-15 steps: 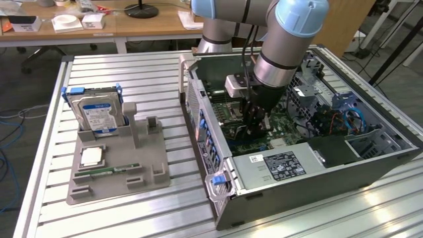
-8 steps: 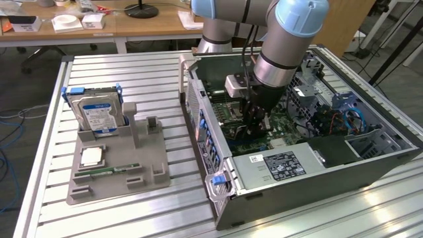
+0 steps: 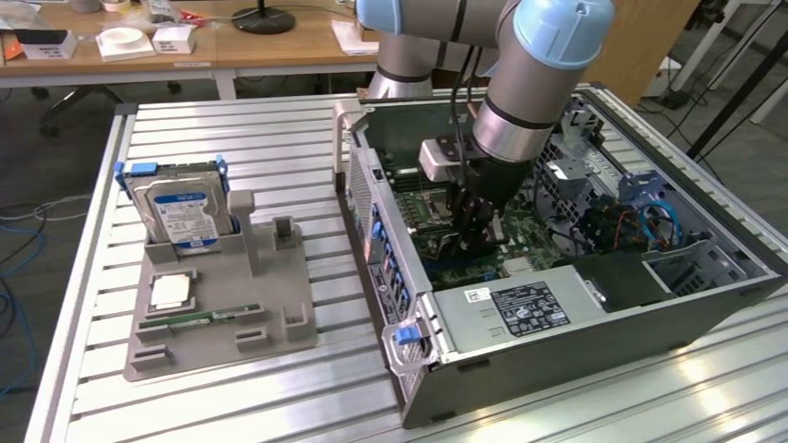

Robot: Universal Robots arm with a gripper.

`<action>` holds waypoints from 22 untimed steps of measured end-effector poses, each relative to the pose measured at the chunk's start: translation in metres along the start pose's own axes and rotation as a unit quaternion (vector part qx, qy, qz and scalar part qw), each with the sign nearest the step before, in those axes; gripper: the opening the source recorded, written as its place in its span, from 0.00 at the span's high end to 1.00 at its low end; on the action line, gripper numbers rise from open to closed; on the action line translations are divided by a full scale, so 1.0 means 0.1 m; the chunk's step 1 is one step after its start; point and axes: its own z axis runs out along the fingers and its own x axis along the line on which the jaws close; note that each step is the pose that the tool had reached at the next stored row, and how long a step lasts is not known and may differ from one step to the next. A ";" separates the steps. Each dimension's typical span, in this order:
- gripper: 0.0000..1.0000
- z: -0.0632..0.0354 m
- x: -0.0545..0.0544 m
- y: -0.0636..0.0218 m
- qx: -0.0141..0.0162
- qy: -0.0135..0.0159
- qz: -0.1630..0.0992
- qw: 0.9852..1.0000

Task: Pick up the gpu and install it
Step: 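Insert the gpu into the slot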

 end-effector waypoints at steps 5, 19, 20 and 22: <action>0.74 -0.012 0.00 -0.018 -0.001 0.001 0.000 1.000; 0.74 0.012 0.00 -0.027 -0.001 0.001 0.000 1.000; 0.74 0.019 0.00 -0.027 -0.001 0.001 0.000 1.000; 0.74 0.031 0.00 -0.027 -0.001 0.002 0.000 1.000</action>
